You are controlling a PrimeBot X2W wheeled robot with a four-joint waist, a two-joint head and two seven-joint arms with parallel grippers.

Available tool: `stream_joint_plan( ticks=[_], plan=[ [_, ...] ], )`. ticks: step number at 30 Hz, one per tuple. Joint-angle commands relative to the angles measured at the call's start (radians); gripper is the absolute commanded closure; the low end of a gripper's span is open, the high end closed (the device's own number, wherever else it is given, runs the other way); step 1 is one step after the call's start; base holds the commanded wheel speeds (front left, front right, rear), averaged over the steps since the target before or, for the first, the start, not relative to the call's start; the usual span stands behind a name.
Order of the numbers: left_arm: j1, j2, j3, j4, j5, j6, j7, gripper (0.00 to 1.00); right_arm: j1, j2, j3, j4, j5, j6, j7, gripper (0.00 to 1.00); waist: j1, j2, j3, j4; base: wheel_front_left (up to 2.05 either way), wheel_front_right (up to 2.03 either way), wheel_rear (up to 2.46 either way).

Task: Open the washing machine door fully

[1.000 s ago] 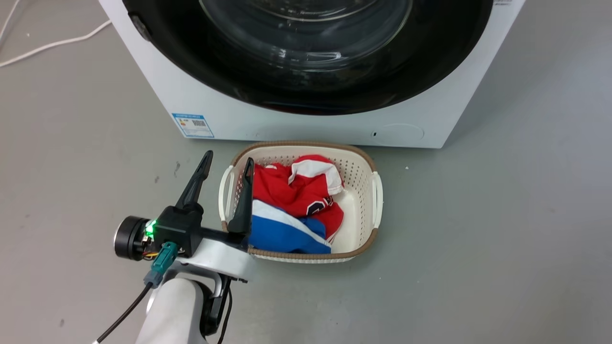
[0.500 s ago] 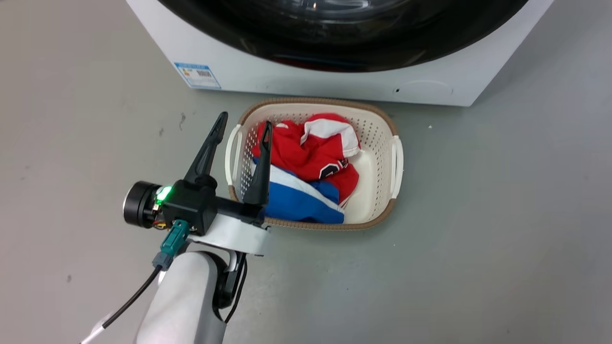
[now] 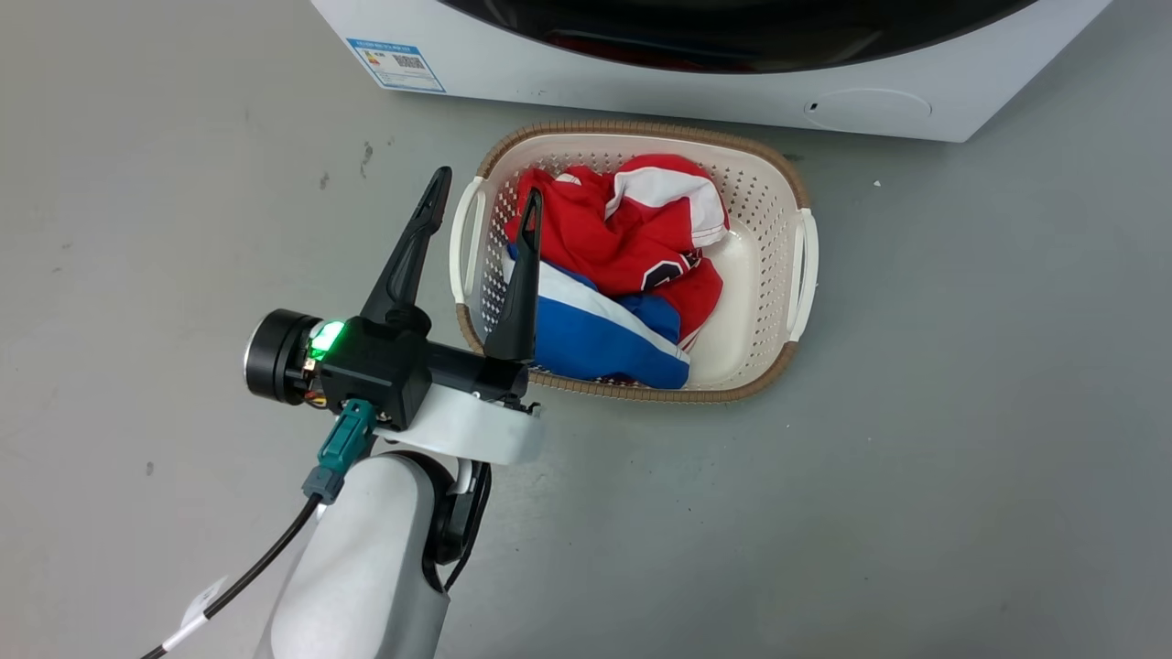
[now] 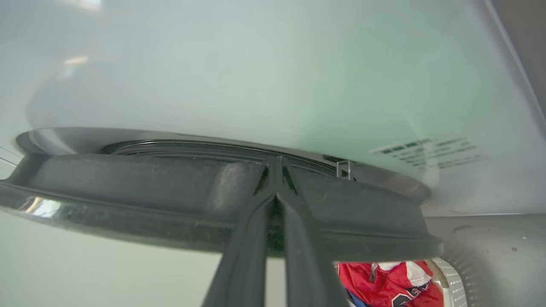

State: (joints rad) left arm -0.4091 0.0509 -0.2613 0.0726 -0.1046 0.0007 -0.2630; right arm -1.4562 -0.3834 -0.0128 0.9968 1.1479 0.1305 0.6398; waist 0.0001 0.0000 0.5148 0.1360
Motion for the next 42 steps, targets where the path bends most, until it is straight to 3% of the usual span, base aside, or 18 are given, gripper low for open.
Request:
stream_joint_plan(
  ticks=[1,13,26,42],
  plan=[
    [-0.012,-0.001,-0.003,-0.003,-0.004,0.002,-0.003,0.0,-0.008,0.005,0.004,0.001,-0.002,0.0,0.008,1.0,-0.0001,0.0,0.004,0.002,0.0,0.0,0.0],
    [-0.021,-0.001,-0.014,0.009,-0.012,0.015,-0.003,0.0,0.055,0.025,0.021,-0.051,0.02,0.0,0.134,1.0,-0.0001,0.0,0.001,-0.005,0.0,0.0,0.0],
    [0.038,-0.001,0.017,0.041,-0.011,0.008,-0.003,0.0,0.324,0.014,0.069,-0.288,0.046,0.0,0.309,1.0,-0.0001,0.0,-0.117,-0.029,0.0,0.0,0.0],
    [0.134,-0.001,0.029,0.084,-0.016,-0.025,-0.003,0.0,0.614,0.125,0.045,-0.515,0.07,0.0,0.509,1.0,-0.0001,0.0,-0.268,-0.039,0.0,0.0,0.0]
  ],
)
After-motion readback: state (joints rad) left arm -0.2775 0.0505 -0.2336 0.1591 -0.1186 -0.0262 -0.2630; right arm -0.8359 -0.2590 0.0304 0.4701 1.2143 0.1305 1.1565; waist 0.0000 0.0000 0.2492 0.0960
